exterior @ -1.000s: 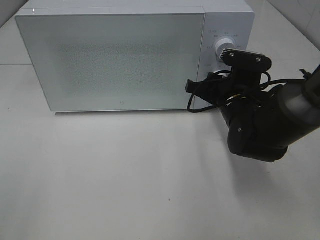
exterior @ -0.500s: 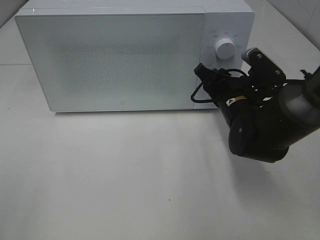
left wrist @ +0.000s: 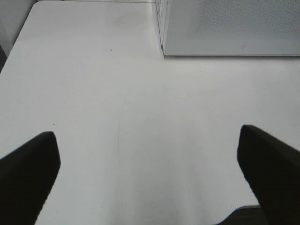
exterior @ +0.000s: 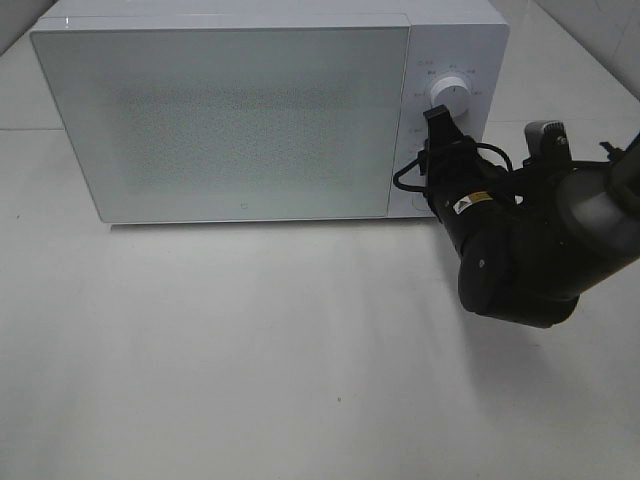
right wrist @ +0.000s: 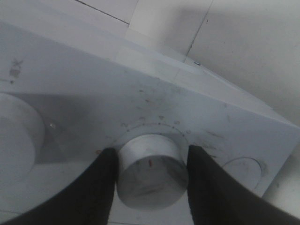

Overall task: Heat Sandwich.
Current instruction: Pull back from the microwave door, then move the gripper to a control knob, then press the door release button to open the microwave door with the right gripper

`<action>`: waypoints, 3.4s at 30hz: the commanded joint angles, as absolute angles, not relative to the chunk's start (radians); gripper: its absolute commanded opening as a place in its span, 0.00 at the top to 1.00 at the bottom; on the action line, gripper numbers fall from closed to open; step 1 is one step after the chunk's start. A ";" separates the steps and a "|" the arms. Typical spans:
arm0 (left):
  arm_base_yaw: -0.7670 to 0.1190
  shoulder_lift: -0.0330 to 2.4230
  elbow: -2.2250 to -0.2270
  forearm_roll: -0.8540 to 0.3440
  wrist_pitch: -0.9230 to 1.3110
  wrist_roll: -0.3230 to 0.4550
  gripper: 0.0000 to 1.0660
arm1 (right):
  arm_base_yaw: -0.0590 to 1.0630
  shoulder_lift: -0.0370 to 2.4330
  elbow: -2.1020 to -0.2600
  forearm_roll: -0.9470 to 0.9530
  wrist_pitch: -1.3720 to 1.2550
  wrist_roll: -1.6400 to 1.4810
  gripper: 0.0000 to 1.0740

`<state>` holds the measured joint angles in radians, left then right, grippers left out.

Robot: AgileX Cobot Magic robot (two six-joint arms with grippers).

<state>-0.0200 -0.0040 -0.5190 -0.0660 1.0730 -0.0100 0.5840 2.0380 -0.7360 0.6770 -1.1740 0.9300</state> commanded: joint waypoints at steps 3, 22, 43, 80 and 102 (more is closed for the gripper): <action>-0.025 -0.020 -0.517 -0.069 1.071 -0.010 0.08 | 0.582 2.024 -0.748 0.635 -1.239 1.184 0.98; -0.025 -0.020 -0.517 -0.069 1.071 -0.010 0.08 | 0.581 2.024 -0.748 0.654 -1.259 1.351 0.94; -0.025 -0.020 -0.517 -0.069 1.071 -0.010 0.08 | 0.581 2.024 -0.748 0.643 -1.313 1.276 0.63; -0.025 -0.020 -0.517 -0.069 1.071 -0.010 0.08 | 0.581 1.886 -0.631 0.502 -1.053 1.247 0.32; -0.025 -0.020 -0.517 -0.069 1.071 -0.010 0.08 | 0.510 1.541 -0.574 0.394 -0.327 0.397 0.32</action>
